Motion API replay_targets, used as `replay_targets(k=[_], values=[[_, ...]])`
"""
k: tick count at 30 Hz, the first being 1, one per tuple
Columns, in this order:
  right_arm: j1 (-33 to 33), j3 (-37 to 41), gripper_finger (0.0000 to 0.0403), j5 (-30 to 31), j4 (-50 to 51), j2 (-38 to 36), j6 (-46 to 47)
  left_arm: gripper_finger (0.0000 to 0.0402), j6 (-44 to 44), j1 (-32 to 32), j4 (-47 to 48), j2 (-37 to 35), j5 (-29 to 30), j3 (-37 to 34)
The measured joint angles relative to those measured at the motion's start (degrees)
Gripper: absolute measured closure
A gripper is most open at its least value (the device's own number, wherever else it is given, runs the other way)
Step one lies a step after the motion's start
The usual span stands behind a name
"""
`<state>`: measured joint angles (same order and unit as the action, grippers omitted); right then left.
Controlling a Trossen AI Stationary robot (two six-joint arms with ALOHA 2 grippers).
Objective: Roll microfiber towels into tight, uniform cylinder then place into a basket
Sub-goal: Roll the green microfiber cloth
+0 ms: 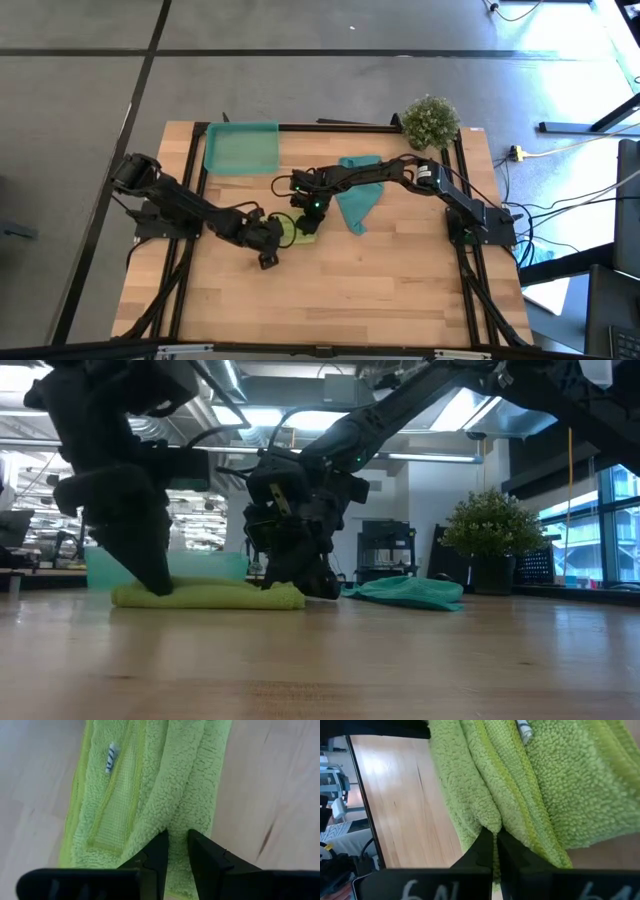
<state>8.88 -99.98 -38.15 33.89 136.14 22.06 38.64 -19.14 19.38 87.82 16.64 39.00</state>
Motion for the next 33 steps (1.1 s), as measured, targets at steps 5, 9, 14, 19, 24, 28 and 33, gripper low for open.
replay_targets(k=[5,9,14,19,24,28,33], values=[[0.1,0.0,0.0370,-2.5,-0.2,0.1,-1.2,0.0331,0.1,0.0,-1.7,-0.1,0.2,-1.4],[0.0,0.1,0.0321,-2.5,-1.0,0.1,-0.8,0.0331,0.2,0.0,-1.9,-0.1,0.0,-2.2],[0.8,-0.1,0.0274,-4.6,-1.2,0.1,0.4,0.0331,0.3,-0.1,-2.7,-0.1,-0.6,-3.2],[3.5,-1.5,0.0266,-4.3,2.7,-1.8,-0.2,0.0331,0.2,0.0,-3.4,-0.1,-0.7,-3.5],[4.5,-3.4,0.0272,0.3,6.9,-5.8,-5.7,0.0331,0.2,0.0,-3.4,-0.1,-0.8,-3.5],[3.1,-3.4,0.0272,1.7,10.5,-8.9,-15.1,0.0331,0.2,0.0,-3.4,-0.1,-1.0,-3.6],[-2.8,-3.5,0.0272,5.2,17.0,-11.0,-30.7,0.0331,0.2,0.0,-3.5,-0.1,-1.1,-3.6]])
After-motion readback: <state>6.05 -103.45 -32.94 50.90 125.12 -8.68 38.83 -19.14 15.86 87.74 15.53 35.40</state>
